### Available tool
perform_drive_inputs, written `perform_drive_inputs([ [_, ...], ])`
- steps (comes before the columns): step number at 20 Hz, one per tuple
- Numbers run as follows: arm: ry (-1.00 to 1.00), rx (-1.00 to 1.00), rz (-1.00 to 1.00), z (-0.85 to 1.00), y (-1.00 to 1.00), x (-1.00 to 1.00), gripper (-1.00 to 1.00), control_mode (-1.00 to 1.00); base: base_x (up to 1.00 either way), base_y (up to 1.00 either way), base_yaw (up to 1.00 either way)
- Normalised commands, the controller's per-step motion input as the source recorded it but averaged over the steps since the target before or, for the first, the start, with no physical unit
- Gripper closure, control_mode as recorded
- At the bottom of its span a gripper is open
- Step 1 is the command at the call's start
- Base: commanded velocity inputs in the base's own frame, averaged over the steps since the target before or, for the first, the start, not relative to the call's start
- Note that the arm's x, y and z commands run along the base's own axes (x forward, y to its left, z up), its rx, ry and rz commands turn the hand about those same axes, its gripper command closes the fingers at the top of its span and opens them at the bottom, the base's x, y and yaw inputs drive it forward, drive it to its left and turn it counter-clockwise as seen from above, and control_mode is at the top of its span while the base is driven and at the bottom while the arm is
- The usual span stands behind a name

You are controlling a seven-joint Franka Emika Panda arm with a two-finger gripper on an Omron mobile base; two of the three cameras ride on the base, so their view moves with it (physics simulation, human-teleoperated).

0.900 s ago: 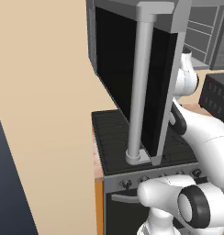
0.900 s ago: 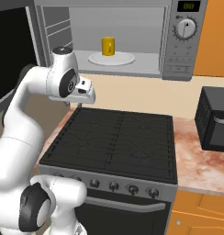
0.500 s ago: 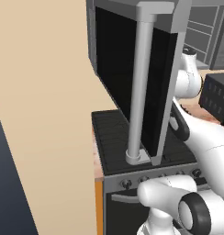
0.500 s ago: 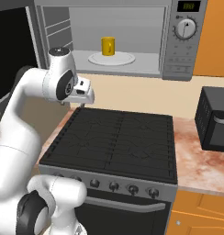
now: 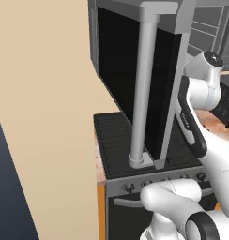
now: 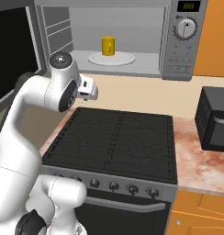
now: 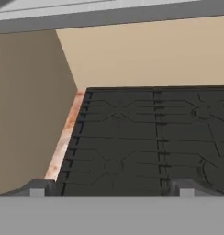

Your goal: Pick the cup of tea, navigate to the dining table, and place it on the saucer.

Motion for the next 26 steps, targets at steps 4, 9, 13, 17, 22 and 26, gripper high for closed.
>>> perform_drive_inputs([
  [4, -0.20, 0.08, 0.00, 0.75, -0.36, 0.09, -1.00, -1.00, 0.00, 0.00, 0.00],
  [9, -0.12, 0.02, 0.01, 0.80, -0.31, 0.21, -1.00, -1.00, 0.00, 0.00, 0.00],
  [13, -0.10, 0.00, 0.00, 0.55, -0.18, 0.43, -1.00, -1.00, 0.00, 0.00, 0.00],
  [17, -0.04, 0.02, 0.00, 0.33, -0.08, 0.77, -1.00, -1.00, 0.00, 0.00, 0.00],
  [22, -0.13, 0.00, 0.02, 0.00, -0.05, 0.79, -1.00, -1.00, 0.00, 0.00, 0.00],
  [26, -0.07, 0.01, 0.06, 0.03, -0.11, 0.56, -1.00, -1.00, 0.00, 0.00, 0.00],
])
